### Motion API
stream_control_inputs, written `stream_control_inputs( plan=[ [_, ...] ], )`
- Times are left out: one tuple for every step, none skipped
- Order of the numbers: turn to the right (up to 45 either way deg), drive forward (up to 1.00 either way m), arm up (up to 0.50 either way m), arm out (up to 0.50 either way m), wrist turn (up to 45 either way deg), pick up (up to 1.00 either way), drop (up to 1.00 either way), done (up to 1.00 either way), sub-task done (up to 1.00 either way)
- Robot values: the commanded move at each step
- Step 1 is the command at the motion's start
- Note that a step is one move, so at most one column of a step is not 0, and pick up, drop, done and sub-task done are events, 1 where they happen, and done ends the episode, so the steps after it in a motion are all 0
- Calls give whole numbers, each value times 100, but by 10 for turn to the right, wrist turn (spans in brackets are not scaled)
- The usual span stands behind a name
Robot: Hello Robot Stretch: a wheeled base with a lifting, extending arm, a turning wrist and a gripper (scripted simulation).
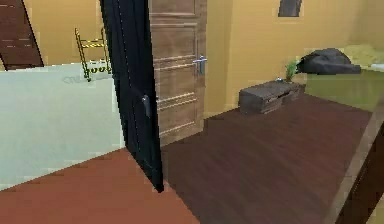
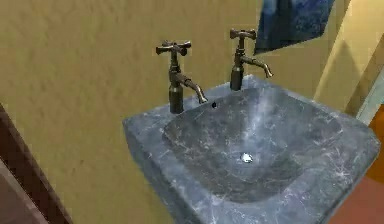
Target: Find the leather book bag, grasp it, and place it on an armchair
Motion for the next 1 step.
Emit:
stream_control_inputs(
  plan=[
    [0,75,0,0,0,0,0,0,0]
  ],
)
